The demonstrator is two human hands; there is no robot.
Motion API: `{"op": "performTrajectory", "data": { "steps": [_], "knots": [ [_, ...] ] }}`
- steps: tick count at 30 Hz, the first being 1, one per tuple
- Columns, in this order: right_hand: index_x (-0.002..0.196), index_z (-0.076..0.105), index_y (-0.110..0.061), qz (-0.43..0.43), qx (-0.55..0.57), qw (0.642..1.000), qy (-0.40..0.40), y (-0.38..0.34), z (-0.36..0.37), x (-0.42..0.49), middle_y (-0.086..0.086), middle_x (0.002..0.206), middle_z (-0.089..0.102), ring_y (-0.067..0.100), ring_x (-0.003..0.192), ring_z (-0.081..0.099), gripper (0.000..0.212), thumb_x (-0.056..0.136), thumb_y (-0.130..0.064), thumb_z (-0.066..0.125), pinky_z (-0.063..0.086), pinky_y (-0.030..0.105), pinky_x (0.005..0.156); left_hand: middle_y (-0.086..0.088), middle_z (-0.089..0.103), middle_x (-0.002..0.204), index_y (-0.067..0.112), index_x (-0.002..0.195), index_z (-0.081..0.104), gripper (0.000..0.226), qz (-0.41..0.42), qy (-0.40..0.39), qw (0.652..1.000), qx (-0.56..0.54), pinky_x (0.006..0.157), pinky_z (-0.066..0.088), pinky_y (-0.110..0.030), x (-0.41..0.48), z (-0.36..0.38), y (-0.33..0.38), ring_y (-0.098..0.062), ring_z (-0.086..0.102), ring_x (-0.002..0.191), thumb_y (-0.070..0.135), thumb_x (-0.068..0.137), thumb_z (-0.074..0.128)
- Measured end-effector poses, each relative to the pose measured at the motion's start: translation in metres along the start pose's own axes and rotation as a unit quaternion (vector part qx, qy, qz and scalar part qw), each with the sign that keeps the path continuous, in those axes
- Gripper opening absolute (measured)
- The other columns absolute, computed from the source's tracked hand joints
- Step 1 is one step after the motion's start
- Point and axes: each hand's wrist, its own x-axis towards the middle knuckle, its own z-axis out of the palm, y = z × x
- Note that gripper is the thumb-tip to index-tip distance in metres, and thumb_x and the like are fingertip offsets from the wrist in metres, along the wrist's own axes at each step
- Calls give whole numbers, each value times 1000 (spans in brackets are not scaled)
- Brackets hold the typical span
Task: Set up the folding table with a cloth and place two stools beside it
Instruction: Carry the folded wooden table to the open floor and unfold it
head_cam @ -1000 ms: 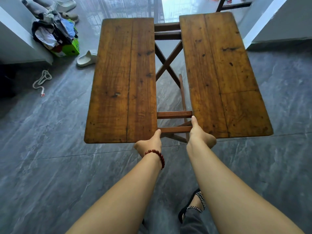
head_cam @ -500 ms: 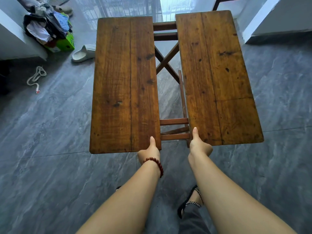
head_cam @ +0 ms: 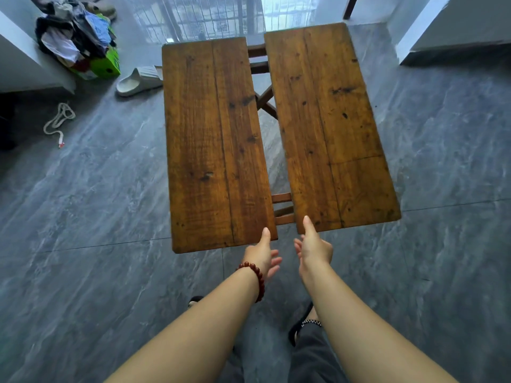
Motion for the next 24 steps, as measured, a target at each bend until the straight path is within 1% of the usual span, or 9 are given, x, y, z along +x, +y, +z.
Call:
{"op": "performTrajectory", "data": {
  "steps": [2, 3, 5, 7, 11, 13, 17, 21, 24],
  "knots": [
    [67, 61, -13, -7, -15, 1000, -18, 4, 1, -2, -1, 65, 62, 14, 66, 61, 31, 84, -38, 66, 51, 34, 74, -11, 56, 126, 1, 129, 46, 58, 20, -12, 999, 35, 83, 46, -32, -4, 6, 1, -21, 57, 102, 48, 95, 39],
    [73, 63, -10, -13, -15, 999, -28, 4, 1, -3, -1, 67, 63, 14, 68, 62, 26, 84, -34, 65, 51, 33, 74, -11, 58, 121, 1, 124, 49, 54, 40, -9, 998, 54, 82, 46, -31, -4, 8, 3, -20, 57, 98, 46, 96, 38],
    [92, 63, -6, -16, 2, 999, -44, 4, 5, -5, -1, 76, 64, 15, 75, 64, 23, 86, -28, 64, 51, 33, 77, -8, 59, 108, 5, 106, 54, 42, 86, 5, 992, 89, 74, 47, -29, -5, 10, 7, -16, 57, 89, 43, 97, 38],
    [105, 60, -7, -19, 13, 998, -51, 2, 8, -5, 1, 83, 64, 16, 81, 64, 26, 87, -25, 63, 51, 33, 79, -4, 57, 99, 11, 91, 50, 34, 122, 22, 986, 111, 69, 47, -27, -3, 10, 12, -15, 57, 85, 42, 97, 39],
    [105, 58, -11, -33, 4, 998, -52, -1, 10, -5, -3, 85, 62, 10, 78, 63, 21, 88, -24, 61, 50, 27, 72, 1, 59, 90, 19, 78, 49, 30, 168, 52, 973, 151, 85, 50, -35, 6, 7, 19, -15, 59, 84, 42, 96, 42],
    [103, 58, -12, -36, 4, 998, -55, -4, 10, -3, -5, 82, 62, 9, 77, 63, 18, 89, -23, 61, 50, 26, 71, 3, 61, 89, 22, 79, 49, 26, 190, 67, 963, 180, 92, 49, -39, 10, 7, 24, -17, 61, 89, 43, 95, 44],
    [103, 56, -14, -38, -1, 997, -61, -14, 13, 5, -4, 85, 61, 9, 79, 62, 15, 90, -20, 60, 50, 23, 70, -3, 63, 104, 18, 98, 50, 28, 209, 82, 950, 215, 93, 48, -43, 20, 12, 32, -20, 60, 99, 45, 93, 45],
    [105, 56, -13, -40, -5, 995, -87, -23, 16, 19, -1, 89, 62, 10, 80, 62, 15, 91, -18, 58, 51, 23, 71, -3, 63, 107, 20, 99, 50, 26, 230, 83, 940, 236, 92, 49, -43, 33, 26, 33, -20, 60, 100, 46, 92, 46],
    [109, 56, -13, -46, -24, 993, -109, -29, 16, 29, -1, 92, 62, 10, 82, 62, 18, 92, -18, 57, 47, 19, 60, -3, 63, 105, 22, 97, 50, 24, 244, 86, 934, 245, 89, 51, -42, 42, 38, 30, -19, 60, 97, 45, 92, 48]
  ]
}}
